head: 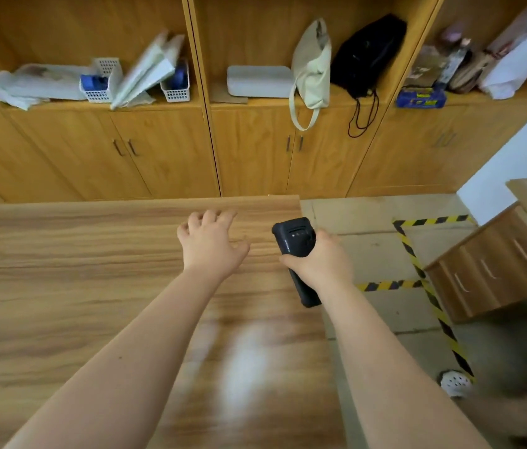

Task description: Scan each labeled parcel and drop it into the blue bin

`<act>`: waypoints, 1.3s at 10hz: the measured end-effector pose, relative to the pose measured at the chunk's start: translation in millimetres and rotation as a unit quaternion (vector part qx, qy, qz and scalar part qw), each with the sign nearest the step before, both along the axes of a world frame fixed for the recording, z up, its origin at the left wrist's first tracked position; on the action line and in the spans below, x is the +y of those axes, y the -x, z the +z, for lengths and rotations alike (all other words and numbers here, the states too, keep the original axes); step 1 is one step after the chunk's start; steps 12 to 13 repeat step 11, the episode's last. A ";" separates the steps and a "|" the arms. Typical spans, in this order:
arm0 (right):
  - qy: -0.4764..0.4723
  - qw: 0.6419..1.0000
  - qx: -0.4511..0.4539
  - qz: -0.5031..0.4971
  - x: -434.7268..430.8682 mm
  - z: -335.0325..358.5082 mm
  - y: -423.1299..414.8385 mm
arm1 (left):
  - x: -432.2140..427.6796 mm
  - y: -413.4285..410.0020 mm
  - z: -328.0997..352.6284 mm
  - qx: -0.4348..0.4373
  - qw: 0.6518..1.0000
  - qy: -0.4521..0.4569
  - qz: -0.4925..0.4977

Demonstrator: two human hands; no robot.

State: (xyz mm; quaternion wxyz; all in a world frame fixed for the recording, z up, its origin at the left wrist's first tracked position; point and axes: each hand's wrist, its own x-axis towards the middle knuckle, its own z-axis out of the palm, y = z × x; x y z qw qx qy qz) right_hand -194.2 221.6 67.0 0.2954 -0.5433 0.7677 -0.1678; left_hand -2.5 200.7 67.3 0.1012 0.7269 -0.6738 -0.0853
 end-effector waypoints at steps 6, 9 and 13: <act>-0.113 0.979 0.170 -0.018 -225.3 -143.8 -12.6 | -191.5 11.0 -132.9 0.021 0.997 -0.065 -0.016; -0.130 0.966 0.222 -0.026 -251.8 -159.2 -21.2 | -192.1 -8.0 -145.3 0.032 0.997 -0.071 0.005; -0.100 0.969 0.224 0.005 -240.7 -136.3 -32.9 | -175.7 -25.9 -109.6 0.032 0.998 -0.044 0.020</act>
